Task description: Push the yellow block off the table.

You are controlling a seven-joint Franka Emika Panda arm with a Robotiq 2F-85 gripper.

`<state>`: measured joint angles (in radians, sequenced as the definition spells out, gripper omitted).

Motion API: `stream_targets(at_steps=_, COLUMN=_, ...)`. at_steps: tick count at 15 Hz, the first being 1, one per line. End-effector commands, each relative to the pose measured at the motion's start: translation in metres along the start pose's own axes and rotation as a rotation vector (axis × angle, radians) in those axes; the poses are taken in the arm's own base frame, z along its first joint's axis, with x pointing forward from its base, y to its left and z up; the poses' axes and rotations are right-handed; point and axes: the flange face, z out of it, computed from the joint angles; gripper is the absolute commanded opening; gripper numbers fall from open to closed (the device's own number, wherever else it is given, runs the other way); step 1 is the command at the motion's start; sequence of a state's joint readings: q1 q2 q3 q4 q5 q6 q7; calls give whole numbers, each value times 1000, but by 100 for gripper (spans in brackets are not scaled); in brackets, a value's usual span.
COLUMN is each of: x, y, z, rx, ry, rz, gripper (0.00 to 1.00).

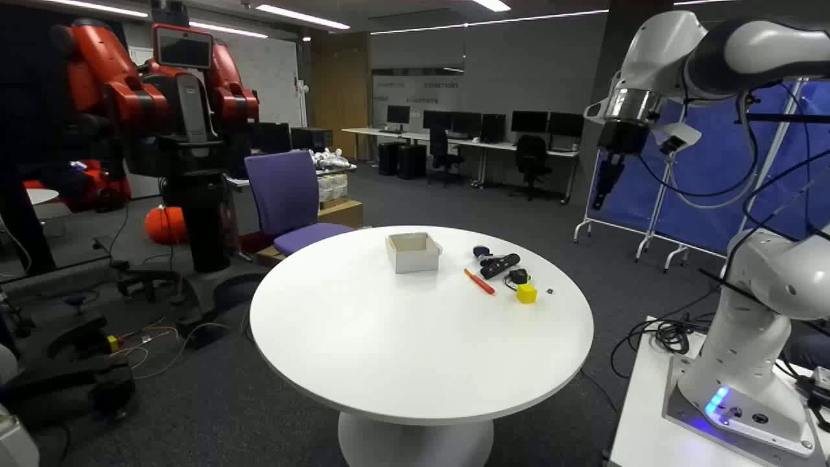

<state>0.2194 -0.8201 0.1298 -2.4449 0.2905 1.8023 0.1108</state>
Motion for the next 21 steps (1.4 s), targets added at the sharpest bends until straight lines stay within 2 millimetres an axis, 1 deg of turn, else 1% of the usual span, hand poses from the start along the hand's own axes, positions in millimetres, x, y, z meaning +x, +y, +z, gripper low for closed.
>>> stream_targets(at_steps=1, x=0, y=0, z=-1, rx=0, ry=-1, rz=0, gripper=100)
stream_targets(at_steps=2, x=3, y=3, z=0, rx=-10, ry=6, rz=5, gripper=100)
stream_targets(at_steps=3, x=7, y=10, z=1, rx=-18, ry=11, rz=20, gripper=100)
stream_targets(at_steps=5, x=15, y=31, z=4, rx=-34, ry=6, rz=51, gripper=100)
stream_targets(at_steps=7, x=22, y=63, z=8, rx=-52, ry=-3, rz=100, gripper=100)
stream_targets(at_steps=9, x=29, y=102, z=15, rx=-65, ry=-9, rz=148, gripper=100)
stream_targets(at_steps=11, x=35, y=148, z=22, rx=-88, ry=-3, rz=189, gripper=100)
stream_targets(at_steps=12, x=35, y=173, z=24, rx=-102, ry=-21, rz=188, gripper=100)
stream_targets(at_steps=14, x=33, y=216, z=27, rx=-142, ry=-16, rz=209, gripper=100)
stream_targets(at_steps=15, x=33, y=235, z=28, rx=-161, ry=-4, rz=224, gripper=100)
stream_targets(at_steps=17, x=32, y=267, z=28, rx=-187, ry=17, rz=248, gripper=100)
stream_targets(at_steps=19, x=29, y=291, z=27, rx=-219, ry=20, rz=260, gripper=100)
stream_targets(at_steps=20, x=28, y=300, z=28, rx=-226, ry=20, rz=272, gripper=100)
stream_targets(at_steps=21, x=27, y=285, z=31, rx=-196, ry=6, rz=282, gripper=100)
